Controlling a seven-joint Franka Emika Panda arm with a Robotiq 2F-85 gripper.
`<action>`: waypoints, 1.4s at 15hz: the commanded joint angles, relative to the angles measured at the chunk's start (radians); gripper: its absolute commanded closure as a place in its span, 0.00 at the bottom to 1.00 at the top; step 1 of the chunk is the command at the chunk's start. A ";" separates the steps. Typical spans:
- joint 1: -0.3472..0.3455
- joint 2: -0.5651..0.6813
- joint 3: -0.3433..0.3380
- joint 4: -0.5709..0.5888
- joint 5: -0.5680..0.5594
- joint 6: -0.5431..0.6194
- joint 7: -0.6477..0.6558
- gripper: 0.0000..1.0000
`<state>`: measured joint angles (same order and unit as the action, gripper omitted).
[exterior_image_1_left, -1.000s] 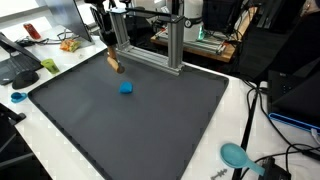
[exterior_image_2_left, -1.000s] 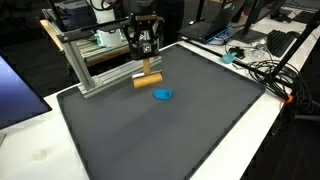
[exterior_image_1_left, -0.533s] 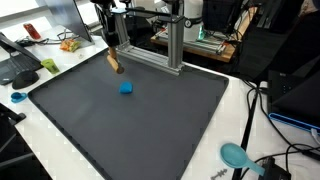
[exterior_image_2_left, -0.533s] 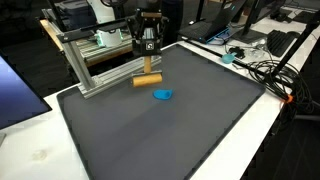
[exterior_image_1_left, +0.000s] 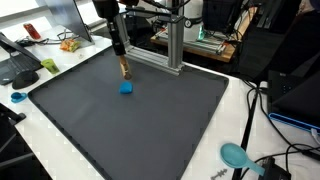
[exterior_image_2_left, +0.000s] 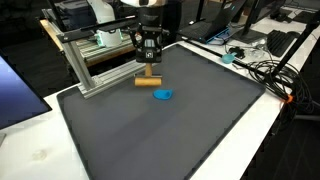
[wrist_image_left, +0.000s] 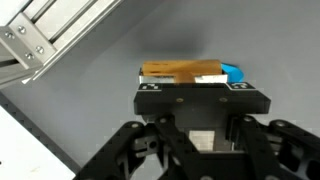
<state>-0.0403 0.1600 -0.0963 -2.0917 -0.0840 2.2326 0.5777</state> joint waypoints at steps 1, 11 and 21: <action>0.006 0.005 -0.010 0.004 0.041 0.011 0.118 0.77; 0.033 0.053 0.007 0.031 0.070 0.090 0.274 0.77; 0.067 0.109 0.003 0.066 0.061 0.126 0.345 0.77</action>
<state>0.0137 0.2648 -0.0878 -2.0527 -0.0242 2.3554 0.8956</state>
